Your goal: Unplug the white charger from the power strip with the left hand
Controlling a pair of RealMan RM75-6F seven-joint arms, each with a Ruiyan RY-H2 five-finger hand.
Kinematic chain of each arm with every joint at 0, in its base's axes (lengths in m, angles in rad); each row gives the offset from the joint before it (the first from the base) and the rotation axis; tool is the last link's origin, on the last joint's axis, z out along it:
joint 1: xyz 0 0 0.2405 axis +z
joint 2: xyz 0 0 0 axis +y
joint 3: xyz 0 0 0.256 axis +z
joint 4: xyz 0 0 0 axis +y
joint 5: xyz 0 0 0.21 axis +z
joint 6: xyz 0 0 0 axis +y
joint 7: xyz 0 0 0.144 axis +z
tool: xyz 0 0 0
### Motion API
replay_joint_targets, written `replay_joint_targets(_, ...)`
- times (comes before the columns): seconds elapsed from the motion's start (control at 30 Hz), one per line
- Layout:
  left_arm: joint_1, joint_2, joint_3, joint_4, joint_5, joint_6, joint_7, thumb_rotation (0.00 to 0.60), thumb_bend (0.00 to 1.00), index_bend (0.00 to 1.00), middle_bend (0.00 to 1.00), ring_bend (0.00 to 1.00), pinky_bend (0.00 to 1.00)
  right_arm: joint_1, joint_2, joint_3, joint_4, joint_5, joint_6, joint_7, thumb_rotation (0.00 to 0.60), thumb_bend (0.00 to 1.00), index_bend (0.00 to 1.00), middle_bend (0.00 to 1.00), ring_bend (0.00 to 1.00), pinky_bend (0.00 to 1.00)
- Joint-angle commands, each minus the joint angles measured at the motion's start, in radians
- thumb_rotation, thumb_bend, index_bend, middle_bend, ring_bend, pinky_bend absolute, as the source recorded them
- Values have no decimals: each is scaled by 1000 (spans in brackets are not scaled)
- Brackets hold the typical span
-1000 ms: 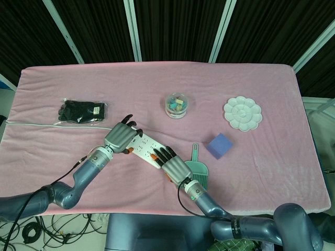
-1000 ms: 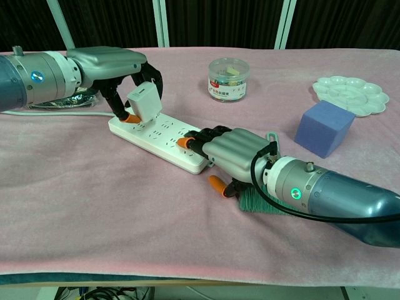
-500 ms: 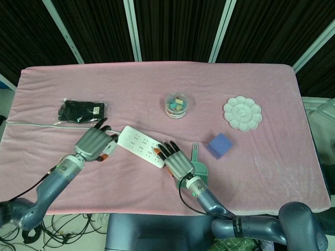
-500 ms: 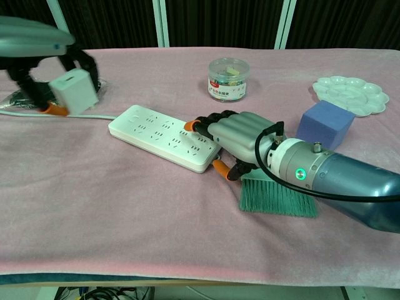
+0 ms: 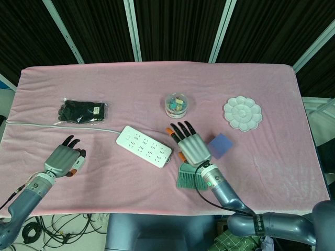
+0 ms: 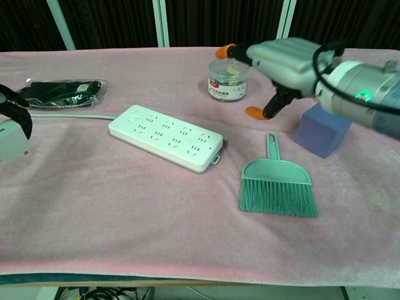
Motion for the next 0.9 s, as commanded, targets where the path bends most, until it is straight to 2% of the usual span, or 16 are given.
replay_joint_targets(0.03, 15, -22, 6, 23, 10, -8, -25, 600, 84, 146, 14, 0, 0, -59, 160, 22, -83, 17, 42, 44, 600, 246, 51, 27, 38, 54)
replay_joint_targets(0.1, 6, -1, 7, -4, -13, -42, -16, 600, 42, 143, 0, 0, 0, -88, 230, 19, -104, 12, 51, 75, 600, 236, 45, 23, 35, 54)
replay_joint_targets(0.2, 8, 23, -6, -42, -29, -45, -36, 600, 29, 142, 0, 0, 0, -146, 331, 6, -114, -16, 79, 144, 600, 235, 41, 12, 26, 53)
replay_joint_targets(0.33, 41, 64, -31, -93, 7, 36, -97, 600, 30, 139, 2, 0, 0, -245, 438, -22, -87, -82, 135, 293, 600, 235, 40, 8, 16, 53)
replay_joint_targets(0.47, 90, 126, -34, -167, 96, 144, -164, 600, 47, 139, 34, 0, 0, -348, 502, -61, -44, -170, 219, 447, 600, 235, 40, 8, 16, 53)
replay_joint_targets(0.53, 122, 159, -24, -204, 134, 202, -165, 600, 64, 139, 38, 0, 0, -399, 521, -88, -23, -222, 267, 513, 600, 235, 36, 8, 16, 53)
replay_joint_targets(0.67, 222, 212, 13, -292, 176, 345, -65, 600, 66, 139, 38, 0, 0, -511, 540, -161, 16, -310, 372, 584, 600, 234, 28, 8, 16, 53)
replay_joint_targets(0.77, 302, 213, 46, -325, 204, 441, 0, 600, 66, 139, 37, 0, 0, -594, 529, -211, 31, -367, 463, 619, 600, 235, 28, 8, 16, 53)
replay_joint_targets(0.9, 402, 198, 88, -326, 235, 544, -2, 600, 66, 119, 35, 0, 0, -689, 490, -264, 67, -442, 574, 670, 600, 235, 28, 8, 16, 53)
